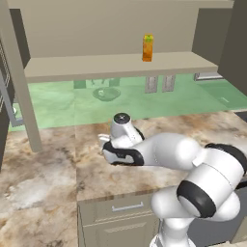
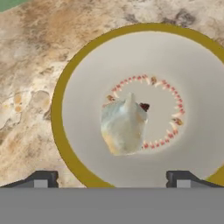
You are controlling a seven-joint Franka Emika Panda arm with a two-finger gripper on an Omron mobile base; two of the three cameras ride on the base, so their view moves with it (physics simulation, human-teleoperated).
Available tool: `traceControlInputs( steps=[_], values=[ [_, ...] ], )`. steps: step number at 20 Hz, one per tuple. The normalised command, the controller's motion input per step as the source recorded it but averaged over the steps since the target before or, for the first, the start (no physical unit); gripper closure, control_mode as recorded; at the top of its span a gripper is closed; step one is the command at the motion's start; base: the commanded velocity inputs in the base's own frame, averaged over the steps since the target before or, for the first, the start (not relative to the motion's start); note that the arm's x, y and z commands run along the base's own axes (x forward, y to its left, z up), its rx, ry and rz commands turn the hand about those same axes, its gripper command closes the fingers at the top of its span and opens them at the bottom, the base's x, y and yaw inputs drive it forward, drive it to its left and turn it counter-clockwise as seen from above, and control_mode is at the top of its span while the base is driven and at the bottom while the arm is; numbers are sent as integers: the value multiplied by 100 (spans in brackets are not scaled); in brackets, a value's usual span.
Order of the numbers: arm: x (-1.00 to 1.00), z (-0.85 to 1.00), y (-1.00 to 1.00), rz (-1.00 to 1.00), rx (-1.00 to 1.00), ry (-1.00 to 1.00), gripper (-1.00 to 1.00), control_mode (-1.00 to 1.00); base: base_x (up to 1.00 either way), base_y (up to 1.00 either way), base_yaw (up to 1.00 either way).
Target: Pick the garlic from the cabinet and place it in the bowl. Then pick the bowl and place it in the sink. Then turn on the sink facuet.
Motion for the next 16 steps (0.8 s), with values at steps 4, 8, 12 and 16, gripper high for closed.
traceControlInputs(
  steps=[4, 8, 12, 16],
  values=[
    [-3, -14, 76, 16, -15, 10, -100, -100, 0, 0, 0],
    [0, 0, 8, 13, -14, 0, -100, -100, 0, 0, 0],
    [0, 0, 0, 17, -16, 0, -100, -100, 0, 0, 0],
    [0, -1, 0, 18, -18, -2, -100, -100, 0, 0, 0]
  ],
)
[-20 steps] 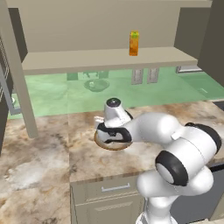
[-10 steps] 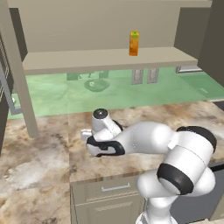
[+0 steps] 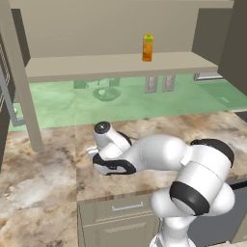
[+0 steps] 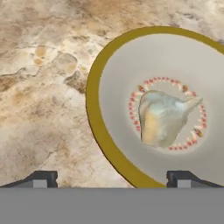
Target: Pick the garlic from the cabinet and place it in the bowl. Then pick the bowl and place it in the sink. Then turn on the sink facuet.
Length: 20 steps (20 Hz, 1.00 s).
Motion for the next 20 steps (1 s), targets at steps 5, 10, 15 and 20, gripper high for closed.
traceControlInputs(
  steps=[5, 10, 15, 20],
  values=[
    [0, -22, 0, 21, -17, 0, -100, -100, 0, 0, 0],
    [6, -29, -9, 19, -11, 2, -100, -100, 0, 0, 0],
    [0, -16, -19, 16, -6, 0, -100, -100, 0, 0, 0],
    [7, -9, -26, 12, -3, 0, -100, -100, 0, 0, 0]
  ],
)
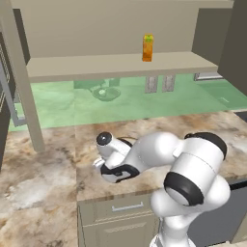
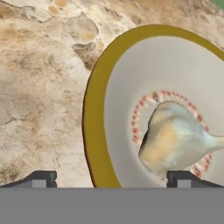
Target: Pick the garlic from the cabinet and place it in the bowl. Then pick the bowl and place it in the sink. Then turn on the sink facuet.
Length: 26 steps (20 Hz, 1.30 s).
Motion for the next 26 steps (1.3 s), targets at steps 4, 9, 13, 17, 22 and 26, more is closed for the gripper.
traceControlInputs(
  steps=[4, 9, 13, 17, 22, 26],
  values=[
    [16, -19, -13, 9, -6, 0, -100, -100, 0, 0, 0],
    [16, -26, -7, 8, -7, 0, -100, -100, 0, 0, 0],
    [0, -14, -1, 4, -1, 1, 100, -100, 0, 0, 0],
    [0, 0, 1, 0, -1, 3, 100, -100, 0, 0, 0],
    [0, 0, -4, 0, 0, 0, 100, -100, 0, 0, 0],
    [-16, 38, -14, 2, 0, 0, 100, -100, 0, 0, 0]
  ],
)
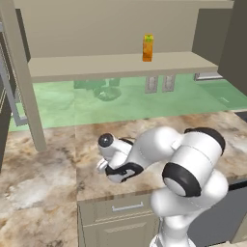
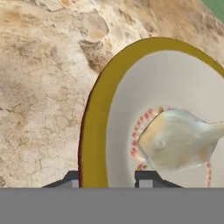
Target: Pick the garlic from the cabinet and place it in the bowl. Then pick the bowl and place it in the sink. Then turn on the sink facuet.
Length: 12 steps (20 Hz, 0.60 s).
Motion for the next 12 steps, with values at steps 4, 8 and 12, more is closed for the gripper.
traceControlInputs(
  steps=[4, 8, 12],
  values=[
    [-40, 67, -5, 7, 0, 0, 100, -100, 0, 0, 0],
    [-59, 78, -15, 8, -4, 0, 100, -100, 0, 0, 0],
    [-63, 94, -26, 9, -12, -1, 100, -100, 0, 0, 0]
  ],
)
